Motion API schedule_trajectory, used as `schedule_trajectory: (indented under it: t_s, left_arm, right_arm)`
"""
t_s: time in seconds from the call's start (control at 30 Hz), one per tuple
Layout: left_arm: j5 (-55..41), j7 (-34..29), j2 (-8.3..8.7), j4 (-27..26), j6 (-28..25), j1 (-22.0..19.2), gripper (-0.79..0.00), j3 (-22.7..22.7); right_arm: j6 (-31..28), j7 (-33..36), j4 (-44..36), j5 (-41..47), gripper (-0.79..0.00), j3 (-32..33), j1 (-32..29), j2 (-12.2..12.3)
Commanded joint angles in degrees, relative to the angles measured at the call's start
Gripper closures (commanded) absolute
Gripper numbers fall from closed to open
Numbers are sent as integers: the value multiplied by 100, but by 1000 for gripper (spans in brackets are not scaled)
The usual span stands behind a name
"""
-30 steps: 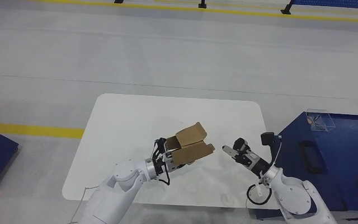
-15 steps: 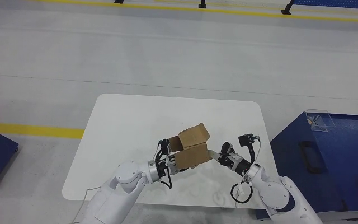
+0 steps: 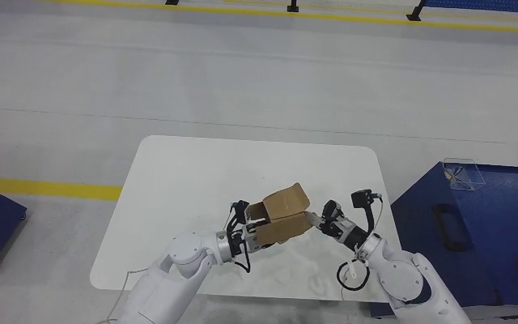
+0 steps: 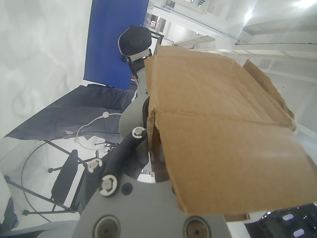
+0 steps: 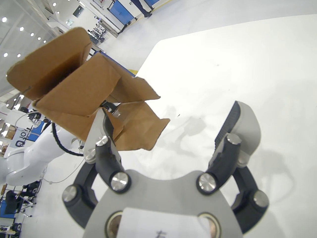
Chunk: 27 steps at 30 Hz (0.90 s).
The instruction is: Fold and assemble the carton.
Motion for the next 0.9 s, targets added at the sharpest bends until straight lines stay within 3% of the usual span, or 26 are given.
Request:
schedule_trajectory:
  t_s: [0.0,0.27,0.43,0.87]
  left_arm:
    - [-12,9,-8,14,0,3,0,21]
    - [120,-45,-13,-45,-43,38,0,95]
    - [189,-34,-3,-128,-40,98,0,93]
    - [196,42,27,-179,130,161,0,-19]
  right_arm:
    - [134,-210,2,-266,-785,72,14,-2]
    - [880,-1190,-38,-2030,-785,-68,145,-51]
    - [976,-1020,-99,-2502,-785,-287,224,-78]
    - [892,-783,-549,-2660,-785,-380,-75,-114]
